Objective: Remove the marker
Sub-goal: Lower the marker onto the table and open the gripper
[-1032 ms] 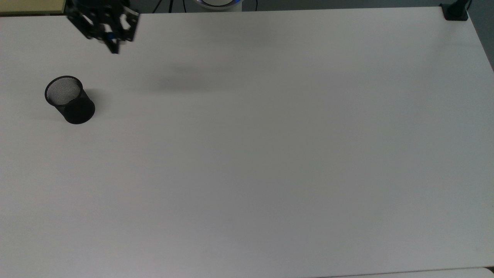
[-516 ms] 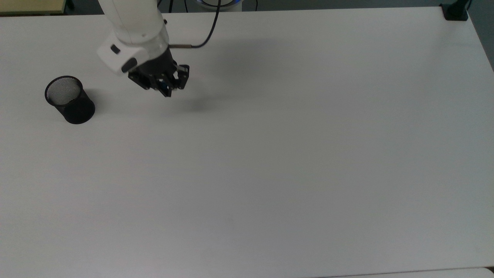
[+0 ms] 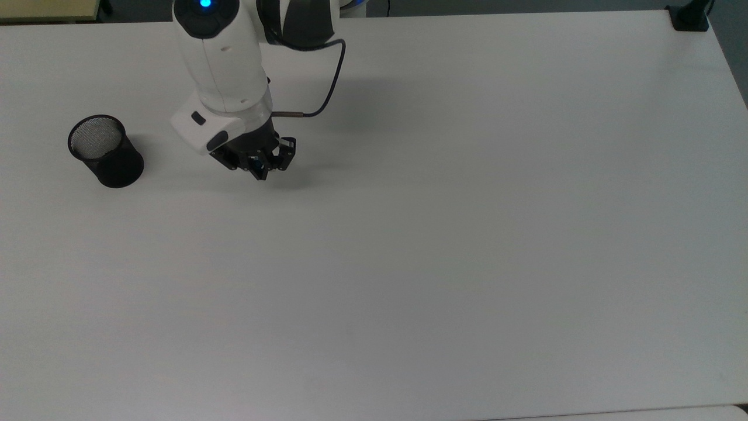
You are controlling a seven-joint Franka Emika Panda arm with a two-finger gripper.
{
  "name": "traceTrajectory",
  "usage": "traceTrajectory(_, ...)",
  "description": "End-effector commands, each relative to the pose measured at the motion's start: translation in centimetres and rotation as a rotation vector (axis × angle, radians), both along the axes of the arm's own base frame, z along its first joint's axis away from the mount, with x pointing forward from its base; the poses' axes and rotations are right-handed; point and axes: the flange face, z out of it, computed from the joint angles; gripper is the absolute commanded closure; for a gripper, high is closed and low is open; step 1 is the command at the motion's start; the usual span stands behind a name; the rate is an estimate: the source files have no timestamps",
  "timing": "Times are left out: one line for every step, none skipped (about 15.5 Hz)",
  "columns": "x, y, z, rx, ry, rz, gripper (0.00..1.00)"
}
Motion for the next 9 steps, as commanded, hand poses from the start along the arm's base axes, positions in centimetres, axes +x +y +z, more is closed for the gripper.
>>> traceTrajectory(0.2,0.5,-2.6,-0.022,-0.039,-0.020,0.91)
traceTrajectory(0.3,0.6,-3.1,-0.030,-0.040,-0.021,0.91)
traceTrajectory(0.5,0.6,-3.2,-0.039,-0.048,-0.023,0.91)
traceTrajectory(0.4,0.6,-3.5,-0.042,-0.059,-0.028,0.91)
traceTrajectory(0.4,0.7,-3.7,-0.046,-0.078,-0.025,0.90)
traceTrajectory(0.6,0.6,-3.6,-0.044,-0.098,-0.027,0.84)
traceTrajectory(0.6,0.4,-3.5,-0.044,-0.104,-0.036,0.63)
traceTrajectory(0.6,0.5,-3.5,-0.043,-0.105,-0.038,0.44)
traceTrajectory(0.6,0.5,-3.5,-0.045,-0.103,-0.037,0.31)
